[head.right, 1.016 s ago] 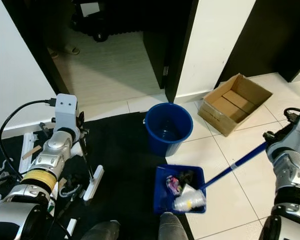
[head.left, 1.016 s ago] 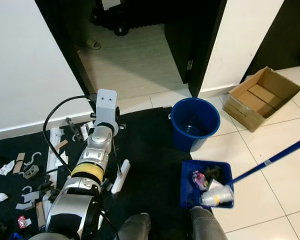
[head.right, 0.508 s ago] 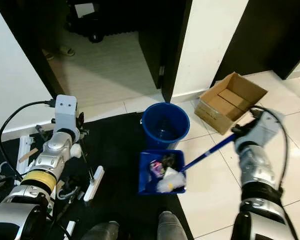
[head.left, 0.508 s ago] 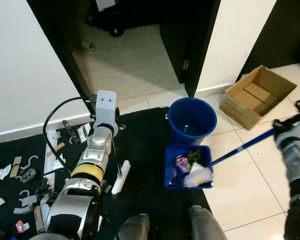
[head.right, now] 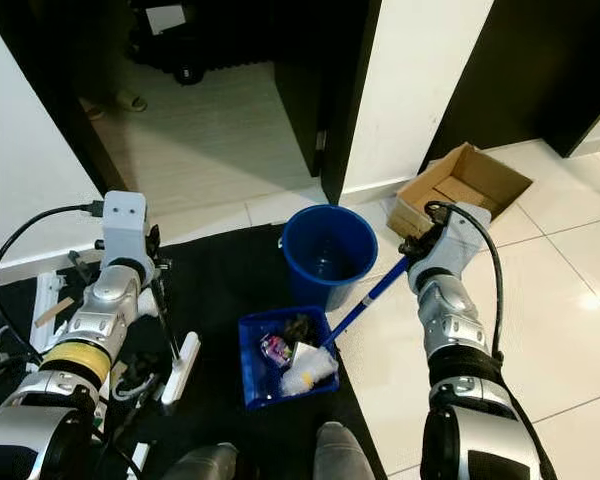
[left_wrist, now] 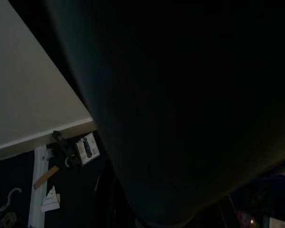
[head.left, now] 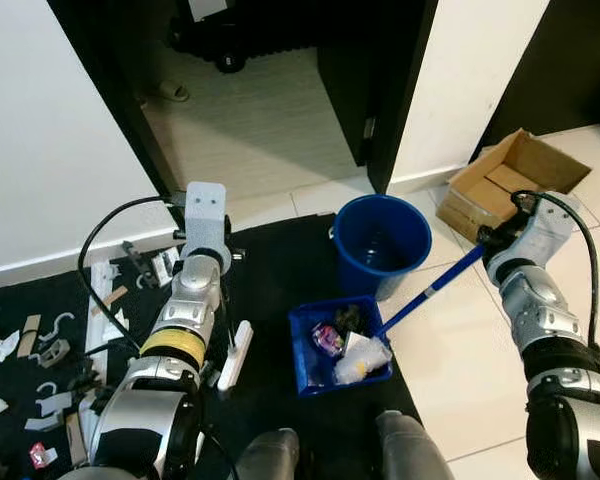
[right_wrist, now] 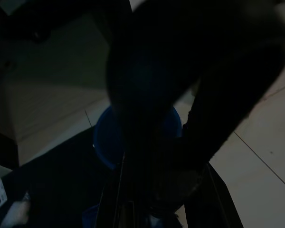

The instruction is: Sweep floor

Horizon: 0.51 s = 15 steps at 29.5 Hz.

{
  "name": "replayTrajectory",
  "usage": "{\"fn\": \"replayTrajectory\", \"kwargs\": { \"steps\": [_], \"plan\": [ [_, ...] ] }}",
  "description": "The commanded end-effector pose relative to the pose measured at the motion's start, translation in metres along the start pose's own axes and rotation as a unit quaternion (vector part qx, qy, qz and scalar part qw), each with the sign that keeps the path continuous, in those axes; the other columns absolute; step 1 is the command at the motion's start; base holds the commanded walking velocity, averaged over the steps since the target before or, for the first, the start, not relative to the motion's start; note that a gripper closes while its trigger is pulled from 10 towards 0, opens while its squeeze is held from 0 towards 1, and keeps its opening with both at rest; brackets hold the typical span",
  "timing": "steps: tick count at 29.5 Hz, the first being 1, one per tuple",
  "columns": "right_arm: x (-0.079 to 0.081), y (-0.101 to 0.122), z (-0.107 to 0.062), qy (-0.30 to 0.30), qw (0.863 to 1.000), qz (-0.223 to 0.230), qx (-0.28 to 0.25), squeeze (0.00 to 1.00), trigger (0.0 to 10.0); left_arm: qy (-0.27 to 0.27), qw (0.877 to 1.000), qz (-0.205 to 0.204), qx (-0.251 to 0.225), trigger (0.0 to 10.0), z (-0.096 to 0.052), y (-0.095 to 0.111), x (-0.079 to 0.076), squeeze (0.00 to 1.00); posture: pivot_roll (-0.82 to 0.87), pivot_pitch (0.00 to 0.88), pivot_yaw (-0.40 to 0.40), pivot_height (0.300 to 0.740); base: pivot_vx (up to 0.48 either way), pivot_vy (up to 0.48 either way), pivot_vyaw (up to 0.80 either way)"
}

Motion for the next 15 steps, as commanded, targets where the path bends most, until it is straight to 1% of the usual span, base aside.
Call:
{"fn": "replayTrajectory", "kwargs": {
  "steps": [1,7,9,15],
  "plan": [
    [0.011,0.013,0.004,0.018,1.0,0.002,-0.024,0.0,10.0,0.029,0.999,0.029,0.0,10.0,-0.001,0.0,0.016,0.0,0.02,0.024,0.003,0.74,0.0,0.0,0.0],
    [0.02,0.012,0.005,0.03,0.999,0.003,-0.021,0.0,10.0,0.044,0.999,0.027,-0.008,10.0,-0.001,0.002,0.022,0.0,0.02,0.025,0.002,0.74,0.0,0.0,0.0],
    [0.029,0.008,0.005,0.045,0.999,-0.002,-0.014,0.0,10.0,0.057,0.998,0.024,-0.008,10.0,-0.002,0.002,0.028,0.0,0.02,0.026,-0.002,0.74,0.0,0.0,0.0],
    [0.038,0.004,0.005,0.057,0.998,-0.004,-0.013,0.0,10.0,0.075,0.997,0.021,-0.007,10.0,-0.003,0.001,0.035,0.0,0.02,0.026,-0.002,0.74,0.0,0.0,0.0]
  ]
}}
Point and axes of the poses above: a point about 5 cm out from each wrist's last joint towards the gripper, its own z axis pointing out of the wrist towards the gripper, its own y axis along the axis of the wrist's last joint, x = y × z, the point moved 4 cm from there along z, pointing out of the wrist towards the gripper, and after that the axes turned 10 degrees about -z, right-handed, at the moved point
